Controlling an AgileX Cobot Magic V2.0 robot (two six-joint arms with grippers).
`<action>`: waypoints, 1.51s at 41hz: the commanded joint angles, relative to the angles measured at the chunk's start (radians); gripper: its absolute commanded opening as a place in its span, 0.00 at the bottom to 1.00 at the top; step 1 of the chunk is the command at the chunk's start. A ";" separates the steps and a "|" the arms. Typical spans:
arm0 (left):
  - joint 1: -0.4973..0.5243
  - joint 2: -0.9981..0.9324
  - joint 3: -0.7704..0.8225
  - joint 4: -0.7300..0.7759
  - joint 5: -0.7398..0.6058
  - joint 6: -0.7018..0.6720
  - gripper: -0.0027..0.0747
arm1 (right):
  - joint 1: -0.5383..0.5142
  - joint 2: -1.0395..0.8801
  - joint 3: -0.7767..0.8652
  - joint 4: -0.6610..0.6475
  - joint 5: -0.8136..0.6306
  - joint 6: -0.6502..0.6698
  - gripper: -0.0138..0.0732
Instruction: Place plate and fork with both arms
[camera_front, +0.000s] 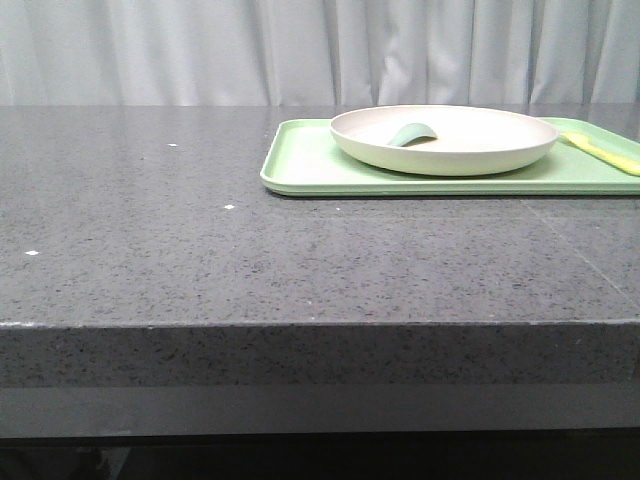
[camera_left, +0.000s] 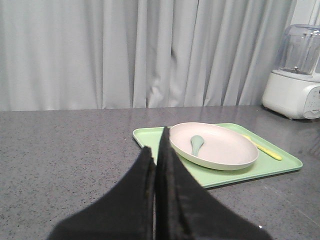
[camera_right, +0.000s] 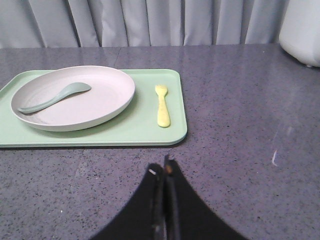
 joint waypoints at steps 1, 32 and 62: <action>0.002 0.010 -0.025 -0.001 -0.076 -0.002 0.01 | -0.006 0.012 -0.020 -0.015 -0.079 0.000 0.03; 0.002 0.010 -0.025 -0.001 -0.076 -0.002 0.01 | -0.006 0.012 -0.020 -0.015 -0.079 0.000 0.03; 0.403 -0.251 0.405 0.012 -0.135 -0.002 0.01 | -0.006 0.012 -0.020 -0.015 -0.077 0.000 0.03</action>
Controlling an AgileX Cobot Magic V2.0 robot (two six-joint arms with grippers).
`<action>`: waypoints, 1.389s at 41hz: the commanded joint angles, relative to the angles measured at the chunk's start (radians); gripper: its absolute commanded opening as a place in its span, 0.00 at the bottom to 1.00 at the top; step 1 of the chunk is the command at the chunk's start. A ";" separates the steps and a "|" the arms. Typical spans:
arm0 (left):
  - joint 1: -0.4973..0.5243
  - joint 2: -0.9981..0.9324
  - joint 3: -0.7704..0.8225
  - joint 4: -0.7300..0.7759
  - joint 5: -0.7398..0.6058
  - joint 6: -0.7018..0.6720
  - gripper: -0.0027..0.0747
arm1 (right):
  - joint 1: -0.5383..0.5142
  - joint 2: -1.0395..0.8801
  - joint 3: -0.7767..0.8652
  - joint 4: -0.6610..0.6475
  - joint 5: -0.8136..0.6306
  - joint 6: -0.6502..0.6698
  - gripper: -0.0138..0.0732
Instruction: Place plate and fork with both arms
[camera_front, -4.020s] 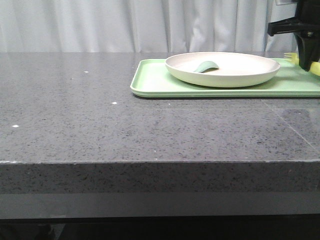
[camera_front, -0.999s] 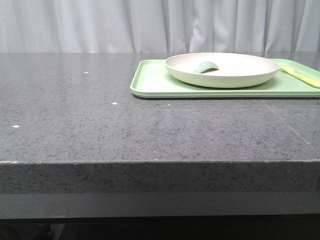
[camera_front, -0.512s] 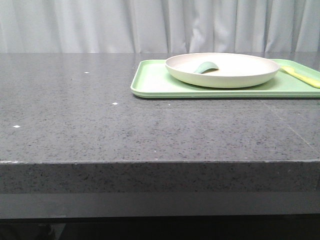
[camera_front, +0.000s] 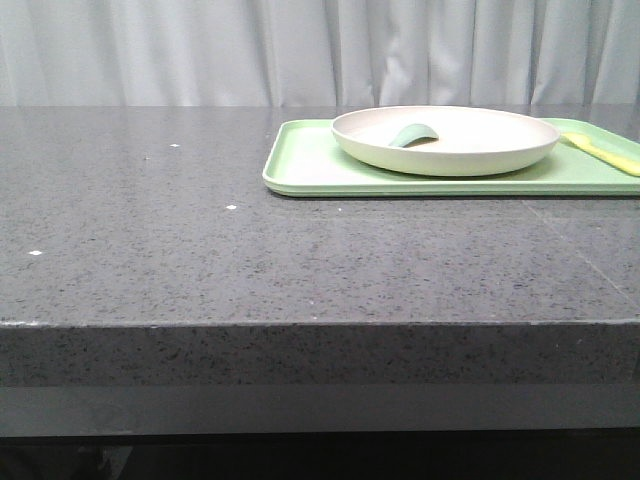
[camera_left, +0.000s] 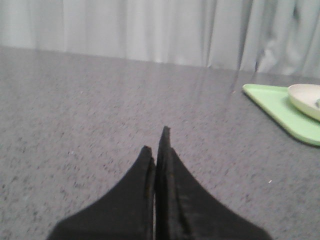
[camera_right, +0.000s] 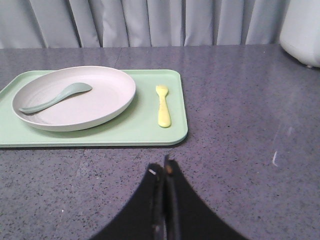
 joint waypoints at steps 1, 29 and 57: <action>0.028 -0.023 0.029 0.000 -0.103 -0.002 0.01 | -0.006 0.012 -0.020 -0.015 -0.077 0.000 0.03; 0.033 -0.021 0.080 0.000 -0.146 -0.002 0.01 | -0.006 0.012 -0.020 -0.015 -0.076 0.000 0.03; 0.033 -0.021 0.080 0.000 -0.146 -0.002 0.01 | -0.008 0.001 0.027 -0.029 -0.115 -0.028 0.03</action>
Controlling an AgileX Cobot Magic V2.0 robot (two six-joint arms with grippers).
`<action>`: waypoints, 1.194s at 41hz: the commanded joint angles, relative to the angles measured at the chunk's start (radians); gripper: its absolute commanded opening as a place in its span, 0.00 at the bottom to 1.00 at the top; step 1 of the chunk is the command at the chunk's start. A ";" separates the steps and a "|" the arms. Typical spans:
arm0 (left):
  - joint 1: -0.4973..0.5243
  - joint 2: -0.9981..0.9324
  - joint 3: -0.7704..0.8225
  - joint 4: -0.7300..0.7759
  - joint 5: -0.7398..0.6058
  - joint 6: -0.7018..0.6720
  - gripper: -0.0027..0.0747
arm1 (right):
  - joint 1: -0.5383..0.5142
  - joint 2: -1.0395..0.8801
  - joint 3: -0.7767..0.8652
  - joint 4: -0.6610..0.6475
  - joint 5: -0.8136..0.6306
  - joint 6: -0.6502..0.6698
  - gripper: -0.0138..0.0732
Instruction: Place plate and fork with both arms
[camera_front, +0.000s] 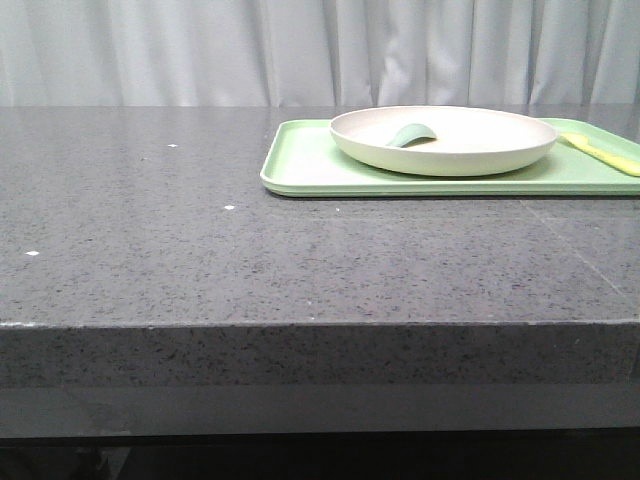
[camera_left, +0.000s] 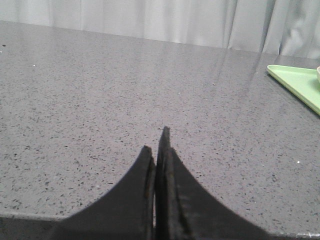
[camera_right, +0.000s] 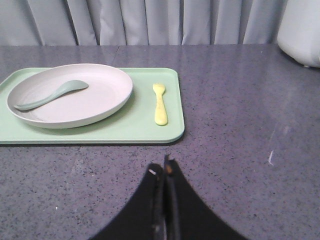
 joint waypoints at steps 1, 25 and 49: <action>0.003 -0.021 0.001 0.000 -0.088 -0.002 0.01 | -0.008 -0.003 0.025 -0.011 -0.116 -0.037 0.03; 0.003 -0.021 0.001 0.000 -0.088 -0.002 0.01 | -0.011 -0.203 0.452 0.155 -0.408 -0.174 0.03; 0.003 -0.021 0.001 0.000 -0.088 -0.002 0.01 | -0.011 -0.203 0.452 0.155 -0.407 -0.174 0.03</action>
